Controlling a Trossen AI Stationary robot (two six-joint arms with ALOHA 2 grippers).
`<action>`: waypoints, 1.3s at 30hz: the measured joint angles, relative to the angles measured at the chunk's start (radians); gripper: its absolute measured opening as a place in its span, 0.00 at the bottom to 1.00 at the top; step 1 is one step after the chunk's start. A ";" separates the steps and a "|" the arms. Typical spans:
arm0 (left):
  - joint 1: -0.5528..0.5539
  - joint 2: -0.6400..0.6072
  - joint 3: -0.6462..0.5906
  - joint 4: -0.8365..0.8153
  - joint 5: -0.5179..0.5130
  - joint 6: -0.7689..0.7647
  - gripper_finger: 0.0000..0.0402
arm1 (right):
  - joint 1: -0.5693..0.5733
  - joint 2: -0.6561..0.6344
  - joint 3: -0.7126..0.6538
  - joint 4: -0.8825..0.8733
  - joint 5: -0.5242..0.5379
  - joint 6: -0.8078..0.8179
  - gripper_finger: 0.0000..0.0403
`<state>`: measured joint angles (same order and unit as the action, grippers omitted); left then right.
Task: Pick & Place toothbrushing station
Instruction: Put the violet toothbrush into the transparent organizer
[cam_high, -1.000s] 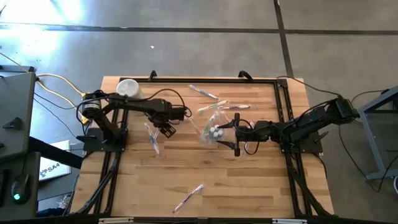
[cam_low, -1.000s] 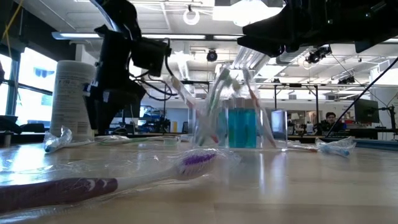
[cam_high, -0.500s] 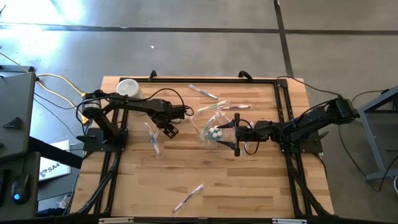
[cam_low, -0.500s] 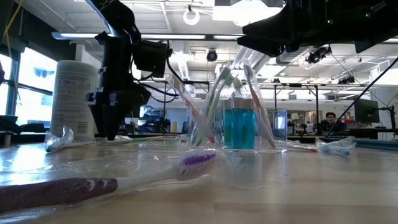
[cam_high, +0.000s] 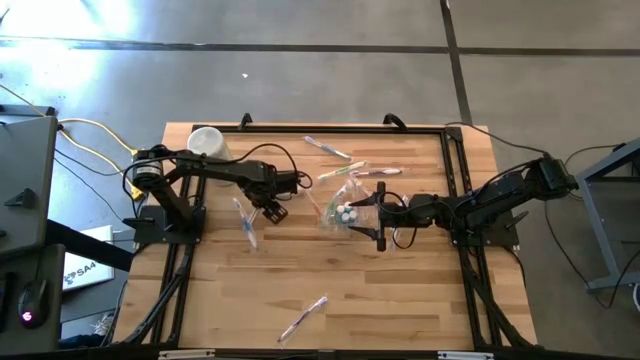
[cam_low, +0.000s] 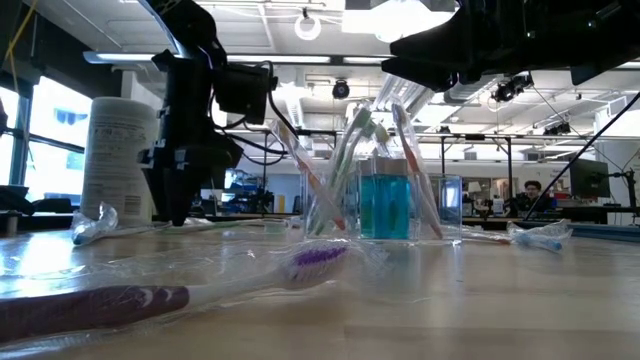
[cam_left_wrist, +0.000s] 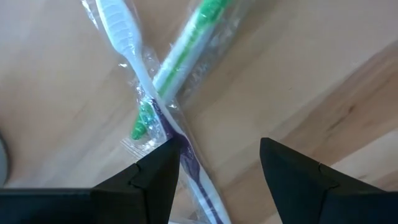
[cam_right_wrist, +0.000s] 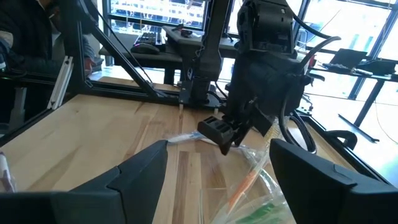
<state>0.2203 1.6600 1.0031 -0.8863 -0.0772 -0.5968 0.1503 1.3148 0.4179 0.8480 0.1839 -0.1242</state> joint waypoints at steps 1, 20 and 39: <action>0.000 0.000 0.000 0.001 -0.009 -0.003 0.53 | 0.000 0.000 0.000 0.000 0.000 0.000 0.69; 0.001 -0.002 0.001 -0.045 -0.045 -0.116 0.53 | 0.000 0.000 0.000 0.000 0.000 0.000 0.69; 0.001 0.005 -0.006 -0.036 -0.030 -0.131 0.53 | 0.000 0.000 0.000 0.000 0.000 0.000 0.69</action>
<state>0.2209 1.6653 0.9967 -0.9221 -0.1076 -0.7281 0.1505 1.3148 0.4179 0.8482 0.1841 -0.1242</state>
